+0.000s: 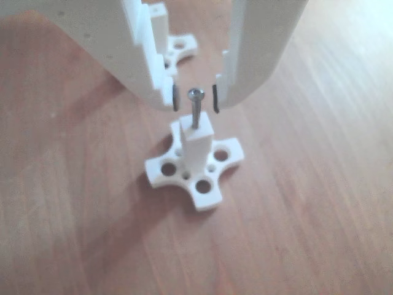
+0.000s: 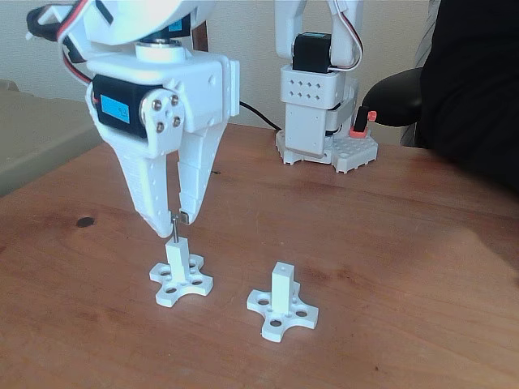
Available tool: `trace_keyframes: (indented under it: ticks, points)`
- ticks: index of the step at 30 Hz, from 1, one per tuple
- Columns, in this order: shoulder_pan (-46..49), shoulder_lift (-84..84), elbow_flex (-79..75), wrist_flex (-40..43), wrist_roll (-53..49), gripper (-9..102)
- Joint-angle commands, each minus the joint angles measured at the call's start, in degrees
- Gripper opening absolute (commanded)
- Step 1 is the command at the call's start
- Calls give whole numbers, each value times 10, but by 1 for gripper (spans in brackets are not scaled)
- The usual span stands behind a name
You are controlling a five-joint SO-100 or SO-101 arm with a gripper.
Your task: Grab the screw and set it in the hole.
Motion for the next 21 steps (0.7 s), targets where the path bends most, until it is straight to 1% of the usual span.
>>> trace_keyframes:
  ticks: [1,15,21]
  points:
    - [-3,13,-42,-5,-7,6]
    - [-2,11,-42,-13,-11,2]
    - [-1,8,-40,-25,-11,-2]
